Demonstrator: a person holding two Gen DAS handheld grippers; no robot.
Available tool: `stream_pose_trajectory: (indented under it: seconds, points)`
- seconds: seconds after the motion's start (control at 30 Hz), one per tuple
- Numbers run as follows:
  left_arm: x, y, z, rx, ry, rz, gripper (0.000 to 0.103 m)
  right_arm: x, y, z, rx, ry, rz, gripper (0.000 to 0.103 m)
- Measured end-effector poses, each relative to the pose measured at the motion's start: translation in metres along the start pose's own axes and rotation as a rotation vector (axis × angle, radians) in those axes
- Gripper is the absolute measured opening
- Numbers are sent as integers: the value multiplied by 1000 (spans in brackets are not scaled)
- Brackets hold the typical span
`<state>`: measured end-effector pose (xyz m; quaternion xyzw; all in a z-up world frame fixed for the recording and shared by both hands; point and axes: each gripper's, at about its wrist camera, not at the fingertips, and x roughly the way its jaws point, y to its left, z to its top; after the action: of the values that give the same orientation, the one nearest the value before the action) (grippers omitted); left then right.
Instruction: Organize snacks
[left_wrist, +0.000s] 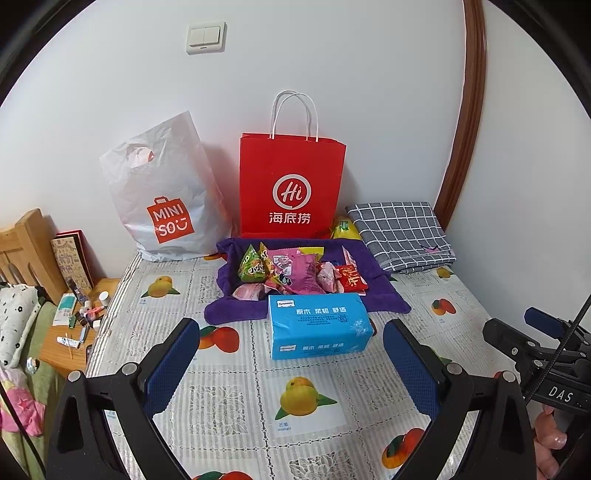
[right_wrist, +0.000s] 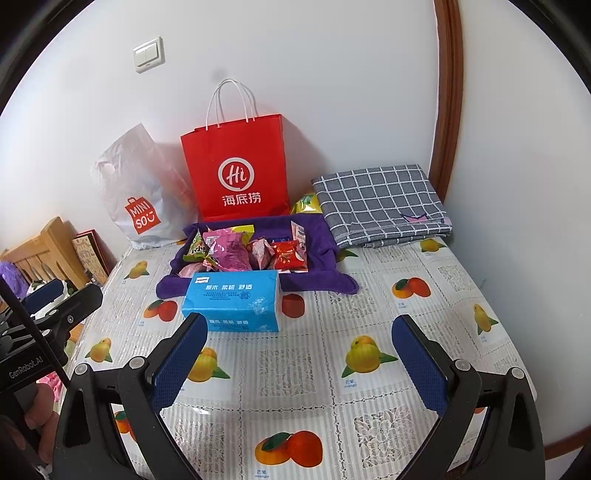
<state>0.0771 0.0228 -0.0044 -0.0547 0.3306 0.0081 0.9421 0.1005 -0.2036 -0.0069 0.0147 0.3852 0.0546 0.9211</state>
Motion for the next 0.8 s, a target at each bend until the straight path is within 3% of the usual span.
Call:
stream_pose_trajectory:
  seconds: [0.8]
  points:
    - [-2,2,2,9,-7,4,100,-3,0,2,4,-7,1,99]
